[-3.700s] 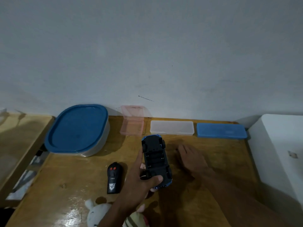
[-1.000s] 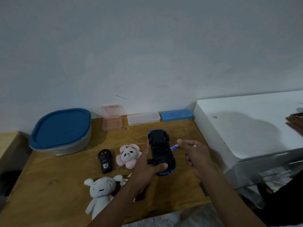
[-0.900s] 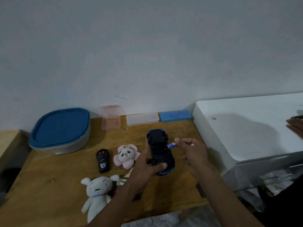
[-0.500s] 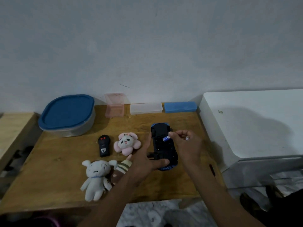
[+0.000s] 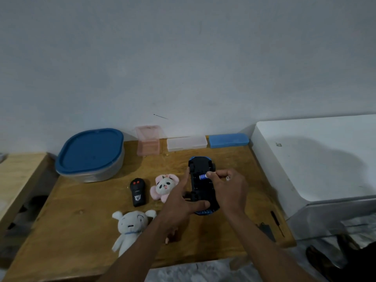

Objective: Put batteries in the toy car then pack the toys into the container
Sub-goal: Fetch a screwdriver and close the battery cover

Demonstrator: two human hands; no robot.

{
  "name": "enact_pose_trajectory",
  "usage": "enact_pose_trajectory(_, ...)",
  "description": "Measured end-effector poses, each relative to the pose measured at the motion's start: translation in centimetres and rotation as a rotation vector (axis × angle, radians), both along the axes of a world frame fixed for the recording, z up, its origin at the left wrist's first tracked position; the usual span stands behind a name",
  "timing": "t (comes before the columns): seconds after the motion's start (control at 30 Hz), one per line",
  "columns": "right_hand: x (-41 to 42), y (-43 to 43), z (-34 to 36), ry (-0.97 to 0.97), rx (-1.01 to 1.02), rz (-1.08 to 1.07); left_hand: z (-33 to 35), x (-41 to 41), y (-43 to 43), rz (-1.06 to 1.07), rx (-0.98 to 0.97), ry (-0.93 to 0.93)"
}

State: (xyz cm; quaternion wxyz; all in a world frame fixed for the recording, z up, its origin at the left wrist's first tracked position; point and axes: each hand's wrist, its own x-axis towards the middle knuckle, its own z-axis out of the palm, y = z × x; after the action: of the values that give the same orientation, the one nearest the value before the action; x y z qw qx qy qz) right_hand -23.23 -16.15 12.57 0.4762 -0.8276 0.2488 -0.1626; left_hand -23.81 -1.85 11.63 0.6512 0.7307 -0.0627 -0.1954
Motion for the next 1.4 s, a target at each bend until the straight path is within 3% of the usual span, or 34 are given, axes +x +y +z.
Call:
enact_pose_trajectory(0.43,0.9,2.0,0.0,-0.007,-0.086,-0.017,0.1,1.4,0.9,-0.064,0.091,-0.055)
enact_pose_trajectory(0.73,0.8,1.9,0.3,0.027,-0.393,0.140,-0.3,1.9,0.7,-0.042,0.094,-0.071)
enact_pose_trajectory(1.1,0.7,1.3,0.2,0.068,-0.491,0.222,-1.0,1.2,0.3,-0.002,0.062,-0.048)
enact_pose_trajectory(1.3,1.0,1.4,0.0,0.109,-0.428,0.227,-1.6,1.0,0.6,0.003,0.073,-0.052)
enact_pose_trajectory(1.4,1.2,1.0,0.0,0.131,-0.279,0.262,-2.0,0.8,0.9,0.042,0.051,-0.015)
